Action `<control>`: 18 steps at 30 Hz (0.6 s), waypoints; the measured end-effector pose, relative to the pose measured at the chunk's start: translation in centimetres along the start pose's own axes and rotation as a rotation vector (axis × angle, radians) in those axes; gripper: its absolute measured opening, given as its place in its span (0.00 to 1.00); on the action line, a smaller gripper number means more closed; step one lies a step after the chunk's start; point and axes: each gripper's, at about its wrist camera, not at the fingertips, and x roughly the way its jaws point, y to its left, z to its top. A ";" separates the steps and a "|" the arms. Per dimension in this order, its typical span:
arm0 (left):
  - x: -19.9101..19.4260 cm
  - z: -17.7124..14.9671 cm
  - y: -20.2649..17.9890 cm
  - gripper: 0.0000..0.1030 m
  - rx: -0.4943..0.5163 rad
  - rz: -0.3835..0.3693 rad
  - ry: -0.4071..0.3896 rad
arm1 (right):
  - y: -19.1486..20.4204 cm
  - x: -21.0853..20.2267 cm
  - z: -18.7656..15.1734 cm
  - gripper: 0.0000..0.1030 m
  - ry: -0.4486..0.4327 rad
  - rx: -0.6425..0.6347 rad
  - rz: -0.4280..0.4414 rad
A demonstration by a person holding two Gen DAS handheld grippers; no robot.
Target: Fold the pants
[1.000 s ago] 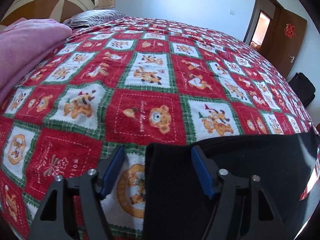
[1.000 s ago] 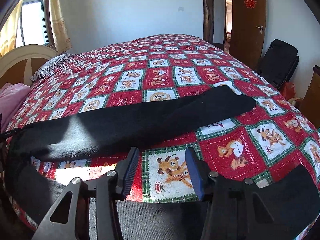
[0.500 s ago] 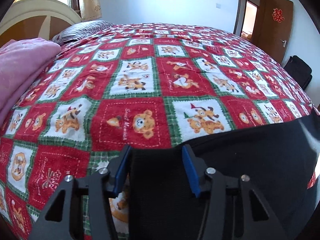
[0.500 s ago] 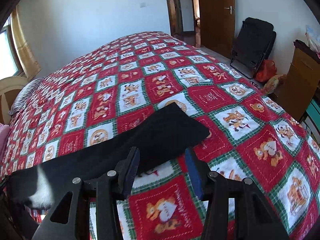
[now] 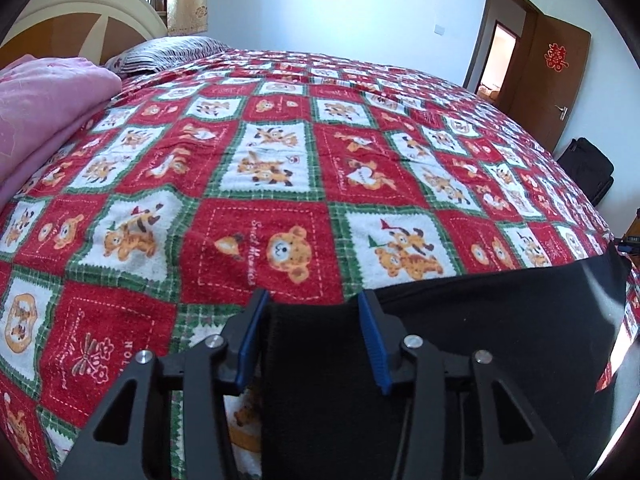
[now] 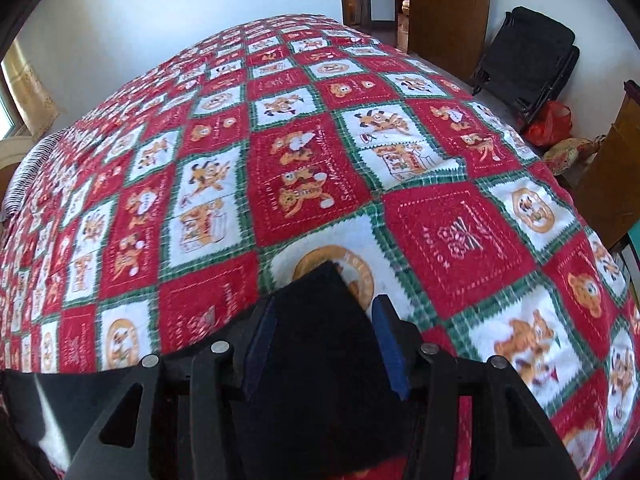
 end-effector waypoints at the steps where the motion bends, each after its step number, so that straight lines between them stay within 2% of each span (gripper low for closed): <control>1: 0.2 0.0 0.0 0.48 0.002 0.000 0.010 | -0.2 0.7 0.2 0.51 0.020 0.001 0.010; 3: 0.5 0.1 -0.2 0.50 0.010 0.008 0.025 | -0.3 1.5 0.4 0.52 0.030 -0.005 0.022; 4: 0.6 0.1 -0.4 0.55 0.018 0.007 0.034 | -0.2 1.6 0.5 0.52 0.021 -0.016 0.027; 6: 0.9 0.2 -0.6 0.57 0.031 0.014 0.050 | 0.0 1.7 0.5 0.51 0.014 -0.032 0.047; 7: 0.9 0.2 -0.8 0.57 0.038 0.021 0.055 | 0.2 1.7 0.4 0.47 0.012 -0.040 0.060; 8: 0.9 0.2 -0.9 0.57 0.047 0.027 0.057 | 0.5 1.6 0.3 0.29 0.015 -0.058 0.057; 9: 0.9 0.2 -1.0 0.56 0.051 0.029 0.055 | 0.8 1.5 0.2 0.19 0.013 -0.074 0.046; 12: 0.5 0.1 -1.0 0.41 0.059 0.036 0.037 | 1.1 0.8 -0.1 0.09 0.003 -0.082 0.055; 14: 0.1 0.3 -1.0 0.22 0.055 -0.002 0.029 | 1.1 -0.2 -0.3 0.06 -0.017 -0.080 0.046; 16: -0.1 0.4 -1.1 0.16 0.047 -0.032 0.028 | 1.0 -1.4 -0.4 0.06 -0.044 -0.079 0.047; 18: -0.3 0.6 -1.0 0.14 0.033 -0.051 0.022 | 0.9 -2.8 -0.6 0.06 -0.077 -0.075 0.048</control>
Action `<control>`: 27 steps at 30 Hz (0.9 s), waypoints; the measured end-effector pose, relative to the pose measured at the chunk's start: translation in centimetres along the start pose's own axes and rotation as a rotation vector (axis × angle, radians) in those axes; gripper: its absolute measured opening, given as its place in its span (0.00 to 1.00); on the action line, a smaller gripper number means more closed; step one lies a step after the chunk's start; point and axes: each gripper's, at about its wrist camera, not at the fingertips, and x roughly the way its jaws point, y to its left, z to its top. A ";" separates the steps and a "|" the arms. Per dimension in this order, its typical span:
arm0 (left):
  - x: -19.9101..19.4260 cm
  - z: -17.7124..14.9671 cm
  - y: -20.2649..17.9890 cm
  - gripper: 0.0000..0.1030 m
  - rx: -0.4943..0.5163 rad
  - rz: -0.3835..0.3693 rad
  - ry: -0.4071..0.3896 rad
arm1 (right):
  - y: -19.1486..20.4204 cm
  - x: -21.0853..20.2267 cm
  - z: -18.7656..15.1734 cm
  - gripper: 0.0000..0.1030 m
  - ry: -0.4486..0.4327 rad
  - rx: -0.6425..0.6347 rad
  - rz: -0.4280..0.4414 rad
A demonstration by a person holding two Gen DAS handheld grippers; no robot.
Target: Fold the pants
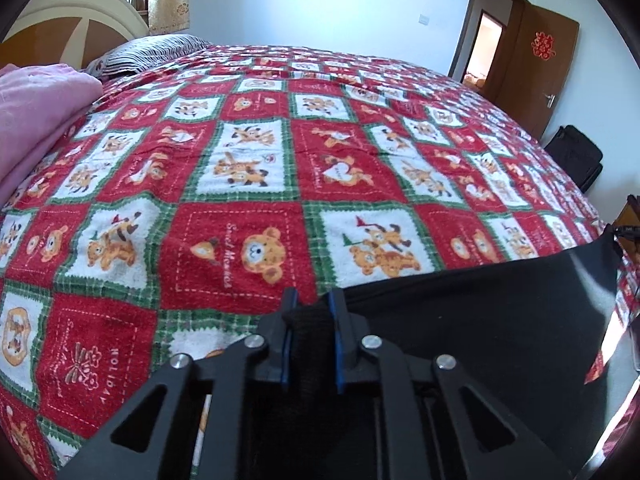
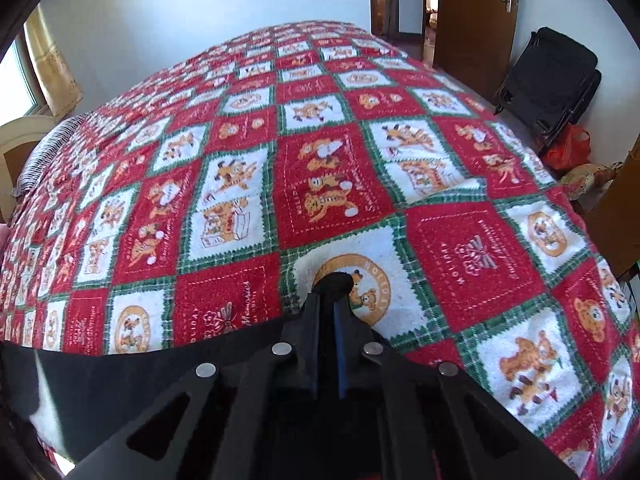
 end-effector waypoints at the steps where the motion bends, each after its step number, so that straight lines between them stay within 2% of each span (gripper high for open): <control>1: -0.2 0.1 0.1 0.14 -0.006 -0.010 -0.006 | -0.1 -0.6 -0.1 0.06 -0.011 0.004 0.005; 10: -2.8 0.6 0.7 0.14 -0.050 -0.088 -0.077 | -1.0 -7.8 -1.4 0.06 -0.149 0.035 0.049; 19: -6.2 0.4 0.9 0.14 -0.048 -0.152 -0.177 | -2.8 -15.1 -5.3 0.04 -0.305 0.072 0.126; 22: -7.7 -0.2 1.1 0.14 -0.049 -0.180 -0.215 | -3.5 -16.7 -6.7 0.04 -0.337 0.085 0.152; 27: -9.7 -1.7 0.7 0.14 -0.030 -0.228 -0.251 | -3.8 -18.2 -9.5 0.03 -0.334 0.077 0.153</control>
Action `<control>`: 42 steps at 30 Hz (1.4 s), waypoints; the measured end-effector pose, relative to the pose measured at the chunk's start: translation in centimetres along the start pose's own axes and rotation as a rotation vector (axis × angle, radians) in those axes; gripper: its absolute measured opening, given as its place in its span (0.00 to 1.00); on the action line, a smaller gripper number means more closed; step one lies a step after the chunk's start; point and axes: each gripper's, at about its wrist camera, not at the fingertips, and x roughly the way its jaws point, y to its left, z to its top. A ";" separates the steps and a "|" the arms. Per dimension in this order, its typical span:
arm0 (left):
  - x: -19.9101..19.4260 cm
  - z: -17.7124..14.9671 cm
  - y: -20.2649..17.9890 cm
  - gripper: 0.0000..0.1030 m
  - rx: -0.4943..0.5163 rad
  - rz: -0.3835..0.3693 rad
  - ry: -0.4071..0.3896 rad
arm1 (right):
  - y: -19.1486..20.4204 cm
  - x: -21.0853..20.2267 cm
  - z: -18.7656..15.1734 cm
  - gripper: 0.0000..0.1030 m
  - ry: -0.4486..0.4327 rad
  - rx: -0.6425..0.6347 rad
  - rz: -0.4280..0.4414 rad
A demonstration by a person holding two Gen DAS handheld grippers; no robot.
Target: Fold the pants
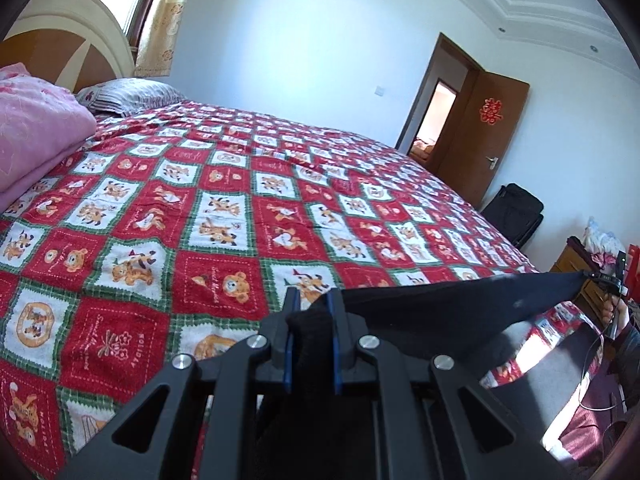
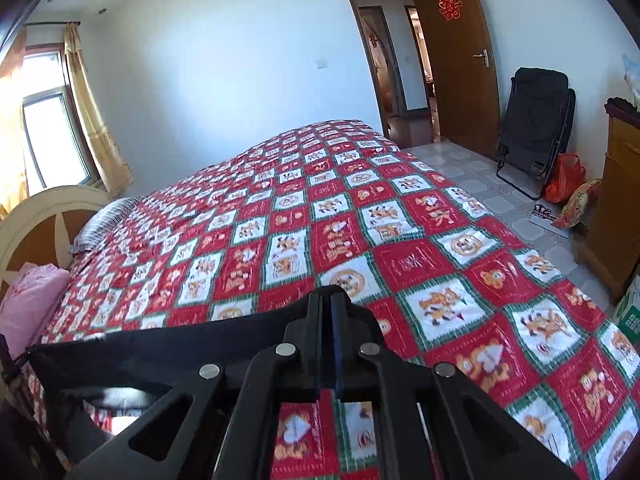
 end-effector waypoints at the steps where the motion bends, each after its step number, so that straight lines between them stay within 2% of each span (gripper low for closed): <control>1: -0.5 -0.2 -0.2 0.14 0.004 -0.012 -0.009 | -0.1 -0.5 -0.3 0.03 -0.004 0.001 0.004; 8: -4.5 -2.4 -1.1 0.14 0.024 -0.069 -0.063 | -2.6 -4.0 -2.8 0.03 -0.038 0.048 0.000; 12: -5.9 -4.3 -1.1 0.14 0.031 -0.080 -0.066 | -4.3 -5.7 -5.0 0.03 -0.030 0.075 -0.012; 17: -6.6 -8.4 -0.5 0.14 0.029 -0.087 -0.034 | -6.4 -6.9 -8.7 0.03 0.019 0.089 -0.023; 24: -6.2 -12.8 -0.2 0.20 0.054 -0.044 0.057 | -8.5 -7.2 -12.2 0.03 0.086 0.100 -0.053; 27: -7.0 -13.2 -0.1 0.29 0.060 -0.026 0.050 | -8.2 -7.5 -12.8 0.04 0.101 0.071 -0.064; 29: -7.4 -13.3 -0.1 0.49 0.078 0.010 0.046 | -7.9 -7.8 -13.0 0.04 0.117 0.046 -0.070; 30: -7.6 -13.4 0.1 0.53 0.077 0.013 0.047 | -7.8 -8.0 -13.1 0.04 0.132 0.030 -0.067; 32: -8.2 -13.8 0.4 0.54 0.088 0.019 0.058 | -7.6 -8.7 -13.1 0.06 0.129 0.013 -0.076; 35: -9.4 -14.6 1.5 0.56 0.088 0.058 0.064 | -7.5 -10.3 -13.2 0.07 0.106 -0.009 -0.167; 38: -10.9 -15.6 3.5 0.57 0.050 0.129 0.067 | -6.9 -11.8 -13.2 0.07 0.074 -0.024 -0.215; 40: -11.9 -16.1 4.8 0.57 0.000 0.158 0.056 | -5.4 -12.4 -13.0 0.17 0.052 -0.060 -0.227; 42: -12.4 -16.3 5.1 0.57 -0.034 0.164 0.040 | -3.3 -12.7 -12.8 0.52 0.033 -0.088 -0.184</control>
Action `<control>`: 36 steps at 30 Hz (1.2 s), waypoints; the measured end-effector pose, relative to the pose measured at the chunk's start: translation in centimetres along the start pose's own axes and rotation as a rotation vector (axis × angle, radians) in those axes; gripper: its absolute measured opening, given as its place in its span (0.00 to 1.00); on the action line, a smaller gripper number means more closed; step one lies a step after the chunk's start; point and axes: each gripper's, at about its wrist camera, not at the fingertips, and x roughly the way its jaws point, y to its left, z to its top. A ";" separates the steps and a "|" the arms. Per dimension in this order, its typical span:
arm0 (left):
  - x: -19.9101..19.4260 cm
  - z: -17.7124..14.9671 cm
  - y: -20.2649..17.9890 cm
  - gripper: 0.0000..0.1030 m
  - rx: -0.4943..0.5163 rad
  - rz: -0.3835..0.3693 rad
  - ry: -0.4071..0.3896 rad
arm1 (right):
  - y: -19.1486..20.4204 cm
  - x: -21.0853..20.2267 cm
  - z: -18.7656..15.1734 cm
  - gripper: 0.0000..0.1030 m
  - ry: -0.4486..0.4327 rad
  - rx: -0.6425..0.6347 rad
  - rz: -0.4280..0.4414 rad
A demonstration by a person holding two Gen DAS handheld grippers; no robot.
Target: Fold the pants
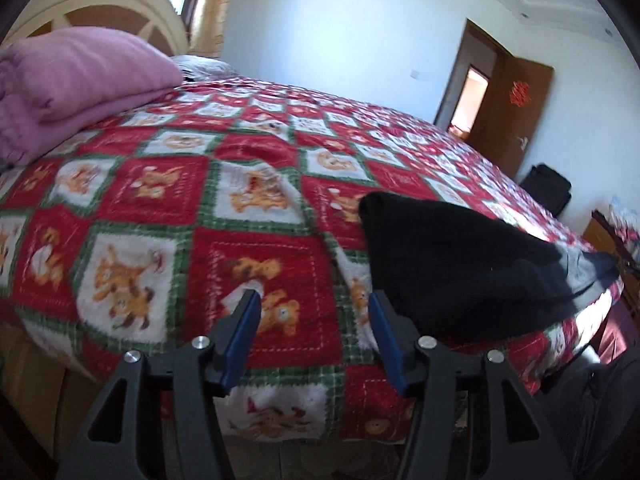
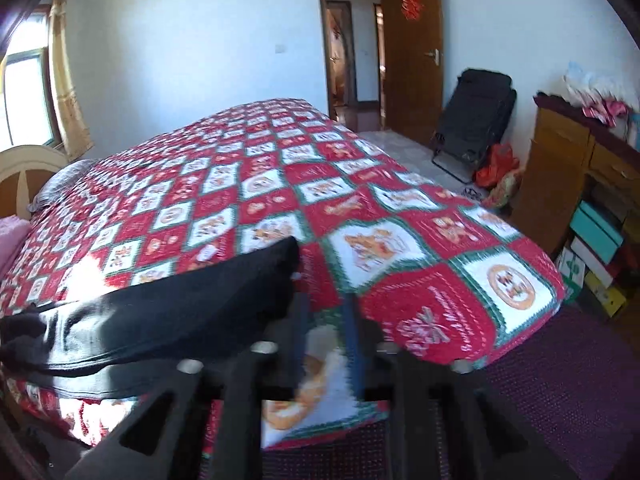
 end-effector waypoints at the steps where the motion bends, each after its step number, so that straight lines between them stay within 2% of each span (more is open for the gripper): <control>1: -0.3 0.0 -0.2 0.57 -0.014 -0.005 -0.010 | 1.3 -0.3 0.3 0.55 -0.017 -0.020 0.027; 4: -0.7 0.6 -1.9 0.57 -0.028 -0.069 -0.040 | 7.1 -1.1 1.0 0.55 -0.052 -0.142 0.102; 7: 0.5 1.4 -3.9 0.57 -0.029 -0.120 -0.008 | 14.4 -0.9 0.8 0.55 -0.036 -0.312 0.168; 13: 3.5 1.1 -6.6 0.55 -0.012 -0.137 0.075 | 27.5 1.1 -3.4 0.55 0.030 -0.564 0.370; 17: 2.1 0.1 -7.4 0.55 0.048 -0.088 0.067 | 33.4 2.8 -7.4 0.55 0.101 -0.659 0.468; 20: 0.5 -0.5 -8.1 0.55 0.146 -0.050 0.051 | 36.1 3.1 -10.1 0.55 0.108 -0.744 0.474; 23: 0.4 -1.1 -8.6 0.55 0.232 0.006 0.064 | 36.8 3.1 -11.2 0.55 0.109 -0.777 0.476; 27: 2.0 -1.3 -9.2 0.55 0.279 0.045 0.079 | 37.1 3.6 -11.1 0.55 0.103 -0.793 0.459; 29: 2.9 -1.4 -10.0 0.54 0.335 0.091 0.089 | 37.2 4.0 -11.0 0.55 0.101 -0.793 0.445; 30: 3.2 -1.4 -10.3 0.52 0.358 0.117 0.091 | 37.3 4.1 -11.0 0.55 0.101 -0.794 0.439; 32: 3.4 -1.1 -10.6 0.41 0.370 0.135 0.085 | 37.6 4.4 -11.1 0.55 0.101 -0.798 0.435; 36: 3.1 -0.3 -10.7 0.32 0.363 0.135 0.064 | 38.7 4.6 -11.9 0.55 0.107 -0.832 0.442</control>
